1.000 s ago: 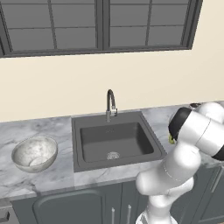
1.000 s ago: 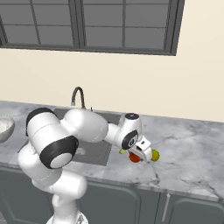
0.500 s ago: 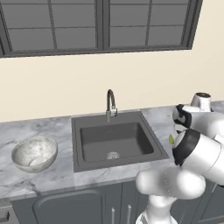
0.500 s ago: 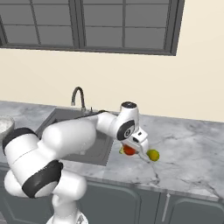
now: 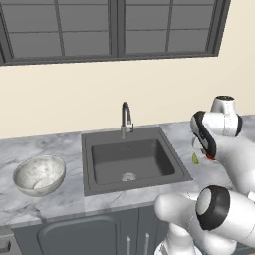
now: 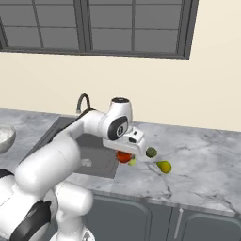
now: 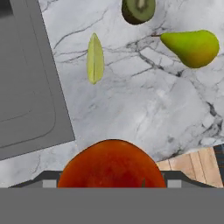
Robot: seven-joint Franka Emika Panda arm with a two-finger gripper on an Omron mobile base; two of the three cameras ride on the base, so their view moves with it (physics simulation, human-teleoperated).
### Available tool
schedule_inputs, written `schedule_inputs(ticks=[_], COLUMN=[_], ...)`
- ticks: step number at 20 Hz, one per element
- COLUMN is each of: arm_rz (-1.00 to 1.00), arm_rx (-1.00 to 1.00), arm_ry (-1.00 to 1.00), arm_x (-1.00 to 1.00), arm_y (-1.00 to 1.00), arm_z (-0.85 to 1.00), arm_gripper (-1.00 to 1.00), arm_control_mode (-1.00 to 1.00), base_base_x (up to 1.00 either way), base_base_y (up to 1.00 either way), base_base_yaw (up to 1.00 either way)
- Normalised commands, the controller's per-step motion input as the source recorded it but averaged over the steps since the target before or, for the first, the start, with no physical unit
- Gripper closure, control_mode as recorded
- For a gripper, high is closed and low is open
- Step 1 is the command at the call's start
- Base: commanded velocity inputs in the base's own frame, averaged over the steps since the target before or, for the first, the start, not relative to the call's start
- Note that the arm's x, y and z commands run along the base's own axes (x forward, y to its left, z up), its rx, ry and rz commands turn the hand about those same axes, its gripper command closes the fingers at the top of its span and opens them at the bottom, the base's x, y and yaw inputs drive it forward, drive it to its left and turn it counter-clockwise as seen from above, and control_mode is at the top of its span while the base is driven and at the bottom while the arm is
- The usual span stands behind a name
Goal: There is a mixed pile of frozen fruits and vegetables on the counter. Locate all the frozen vegetables and place the items in a bowl on the counter. Take all the frozen fruits and defrost them in a running sink.
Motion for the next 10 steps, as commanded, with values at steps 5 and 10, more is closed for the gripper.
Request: schedule_inputs(ticks=[5,10], arm_rz=[0.19,0.14], arm_rx=[0.0,0.0], arm_ry=[0.14,0.11], arm_x=[-0.15,-0.11], arm_y=[0.64,0.79], arm_z=[0.38,0.28], arm_gripper=[1.0,1.0], arm_control_mode=[-1.0,-1.0], base_base_x=[0.0,0.0], base_base_y=[0.0,0.0], base_base_yaw=[0.0,0.0])
